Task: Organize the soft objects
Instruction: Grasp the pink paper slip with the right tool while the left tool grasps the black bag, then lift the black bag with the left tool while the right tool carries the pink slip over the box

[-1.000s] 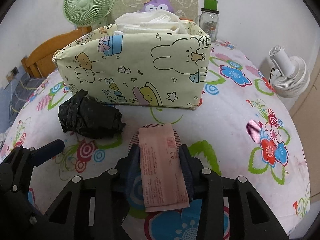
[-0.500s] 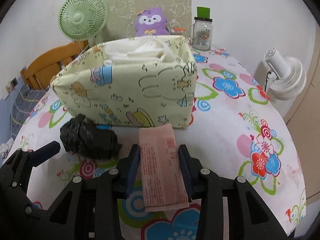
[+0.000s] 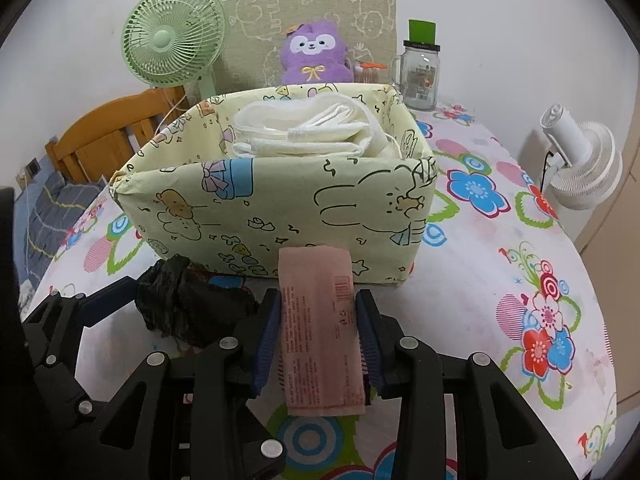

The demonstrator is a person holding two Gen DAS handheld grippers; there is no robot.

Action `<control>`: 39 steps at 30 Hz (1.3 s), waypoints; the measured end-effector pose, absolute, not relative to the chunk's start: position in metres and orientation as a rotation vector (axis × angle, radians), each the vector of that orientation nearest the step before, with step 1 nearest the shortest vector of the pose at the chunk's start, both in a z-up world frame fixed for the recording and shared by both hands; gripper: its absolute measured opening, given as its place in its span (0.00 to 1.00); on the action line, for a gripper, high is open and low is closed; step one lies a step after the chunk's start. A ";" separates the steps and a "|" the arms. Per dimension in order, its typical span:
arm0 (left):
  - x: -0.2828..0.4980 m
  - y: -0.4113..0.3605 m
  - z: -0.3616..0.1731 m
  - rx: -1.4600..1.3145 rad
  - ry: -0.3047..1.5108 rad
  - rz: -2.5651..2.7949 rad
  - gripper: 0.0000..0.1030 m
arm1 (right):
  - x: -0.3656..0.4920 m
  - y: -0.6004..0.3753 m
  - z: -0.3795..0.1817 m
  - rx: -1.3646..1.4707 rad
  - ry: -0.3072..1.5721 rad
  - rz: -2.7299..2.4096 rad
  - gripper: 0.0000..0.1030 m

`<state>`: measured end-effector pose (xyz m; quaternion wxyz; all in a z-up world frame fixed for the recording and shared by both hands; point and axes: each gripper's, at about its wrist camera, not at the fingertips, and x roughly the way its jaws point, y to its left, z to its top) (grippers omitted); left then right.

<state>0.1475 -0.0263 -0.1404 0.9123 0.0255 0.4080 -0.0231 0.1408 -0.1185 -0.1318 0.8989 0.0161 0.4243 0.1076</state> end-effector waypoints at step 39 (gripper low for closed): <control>0.128 -0.012 -0.153 -0.006 0.852 -0.063 0.28 | 0.129 -0.100 -0.140 0.035 0.918 0.259 0.39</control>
